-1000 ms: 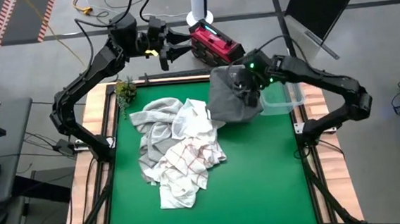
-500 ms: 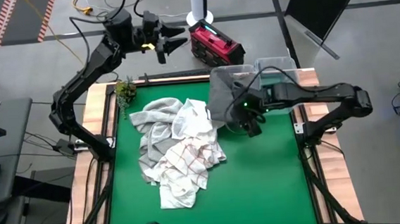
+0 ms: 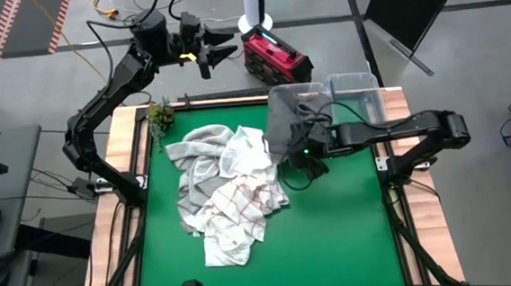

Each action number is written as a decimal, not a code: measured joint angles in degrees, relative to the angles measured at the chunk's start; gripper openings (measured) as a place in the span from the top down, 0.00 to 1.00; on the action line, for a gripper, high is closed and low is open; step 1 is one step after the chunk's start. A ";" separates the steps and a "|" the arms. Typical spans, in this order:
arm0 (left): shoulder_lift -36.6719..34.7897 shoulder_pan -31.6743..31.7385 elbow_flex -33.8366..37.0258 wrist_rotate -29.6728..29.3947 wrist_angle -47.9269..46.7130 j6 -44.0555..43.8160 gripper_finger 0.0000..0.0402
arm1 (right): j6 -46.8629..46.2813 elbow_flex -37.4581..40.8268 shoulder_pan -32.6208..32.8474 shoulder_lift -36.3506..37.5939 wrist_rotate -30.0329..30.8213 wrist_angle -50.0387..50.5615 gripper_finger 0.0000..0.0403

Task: Sort towels by color in basket
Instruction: Put the dark gray towel into the left transparent bin

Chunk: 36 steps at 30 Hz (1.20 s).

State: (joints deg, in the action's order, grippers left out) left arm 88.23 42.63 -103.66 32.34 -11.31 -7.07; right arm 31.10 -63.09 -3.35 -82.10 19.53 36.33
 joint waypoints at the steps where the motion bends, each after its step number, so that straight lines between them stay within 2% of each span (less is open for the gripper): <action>1: 0.00 0.00 0.00 -0.02 0.00 0.03 0.44 | -0.06 -0.01 -0.24 -0.69 0.20 -0.80 0.39; 4: 0.00 0.00 0.00 -0.02 -0.11 0.04 0.44 | -0.80 -0.20 -0.27 -1.63 1.48 -3.87 0.59; 7: 0.00 0.00 0.00 0.00 -1.17 0.04 0.44 | -3.68 -2.32 -0.28 -1.51 1.63 -2.94 0.86; 8: 0.00 0.00 0.00 0.00 -1.56 0.02 0.44 | -4.75 -3.16 -0.57 -1.27 1.61 -1.83 0.93; 9: 0.00 0.00 0.00 0.00 -1.85 -0.02 0.44 | -5.90 -3.86 -0.95 -0.85 1.61 -0.52 0.95; 13: 0.00 -0.02 0.00 0.04 -2.10 -0.07 0.44 | -11.46 -6.91 -3.38 1.54 1.81 3.33 0.93; 17: 0.00 -0.19 0.00 0.04 -2.15 -0.11 0.44 | -13.73 -8.86 -7.75 5.96 3.96 6.44 0.95; 20: 0.00 -0.37 0.00 0.05 -2.08 -0.16 0.44 | -17.76 -8.87 -13.72 8.34 4.47 10.63 0.96; 27: 0.00 -2.01 0.00 0.04 -2.46 1.28 0.44 | -37.92 -8.80 -30.26 6.60 5.00 27.86 0.95; 30: 0.00 -2.50 0.00 0.07 -3.11 2.06 0.44 | -40.78 -8.74 -34.37 6.88 7.28 30.59 0.95; 36: 0.00 -2.49 0.00 0.07 -4.51 0.35 0.44 | -40.18 -8.81 -36.92 9.20 13.14 39.63 0.95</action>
State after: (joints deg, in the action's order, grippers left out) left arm 88.23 40.14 -103.66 32.40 -15.82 -6.72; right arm -9.08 -71.90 -40.27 -72.90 32.67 75.96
